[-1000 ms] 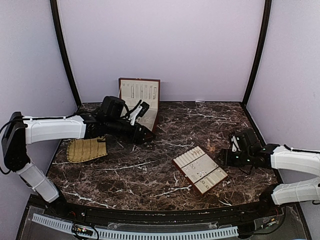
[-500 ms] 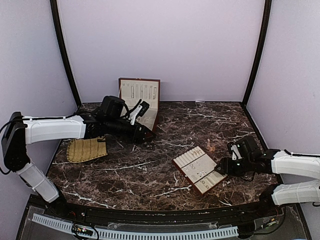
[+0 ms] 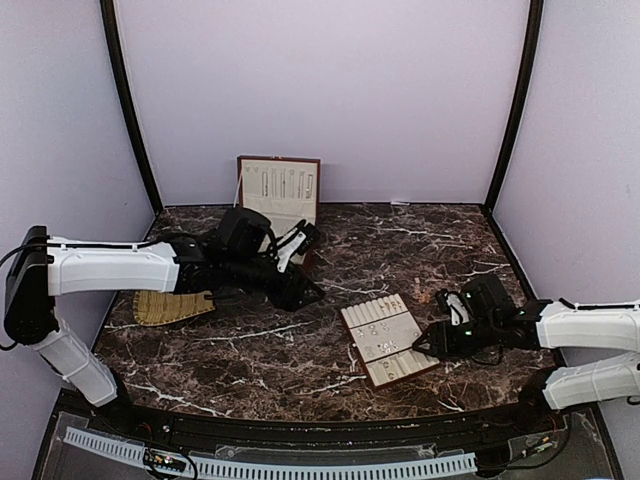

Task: Organize the mixed jewelry
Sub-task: Adjust the compartment layer at the center of the board, then pick up the earring from the center of the board.

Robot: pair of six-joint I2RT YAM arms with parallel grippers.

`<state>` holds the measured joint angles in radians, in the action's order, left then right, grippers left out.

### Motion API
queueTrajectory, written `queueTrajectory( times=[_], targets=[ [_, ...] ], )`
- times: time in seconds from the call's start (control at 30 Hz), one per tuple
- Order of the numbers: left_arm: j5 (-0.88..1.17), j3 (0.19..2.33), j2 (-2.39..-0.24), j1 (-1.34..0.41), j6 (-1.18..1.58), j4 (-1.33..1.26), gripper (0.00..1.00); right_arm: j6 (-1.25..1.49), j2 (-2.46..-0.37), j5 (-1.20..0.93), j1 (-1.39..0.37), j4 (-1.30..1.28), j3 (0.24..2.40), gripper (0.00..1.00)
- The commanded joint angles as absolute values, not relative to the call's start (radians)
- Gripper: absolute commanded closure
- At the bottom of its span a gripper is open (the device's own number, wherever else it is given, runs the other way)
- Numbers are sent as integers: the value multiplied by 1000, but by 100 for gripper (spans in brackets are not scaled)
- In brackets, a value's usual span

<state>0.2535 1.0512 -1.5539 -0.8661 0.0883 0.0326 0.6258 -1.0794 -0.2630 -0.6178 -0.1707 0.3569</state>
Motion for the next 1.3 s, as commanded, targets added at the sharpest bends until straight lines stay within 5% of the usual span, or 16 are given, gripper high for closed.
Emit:
queueTrajectory(
  times=[0.0,0.27,0.4,0.57,0.83,1.27],
  targets=[
    [189,983,-1556,-937,104,24,39,617,-1066,-187,-627,-137,392,35],
    [176,856,-1619,-1131,219,-137,48,627,-994,-76,-625,-101,405,31],
    [135,850,-1661,-1193,193,-142,52,576,-974,-216,-639,-13,397,33],
    [101,796,-1638,-1195,286,-200,54,497,-988,-169,-786,-41,468,38],
    [21,778,-1632,-1185,399,-210,55,516,-1244,-60,-1001,-100,652,62],
    [-75,640,-1512,-1128,526,-317,55,661,-1625,81,-1193,-196,902,71]
  ],
)
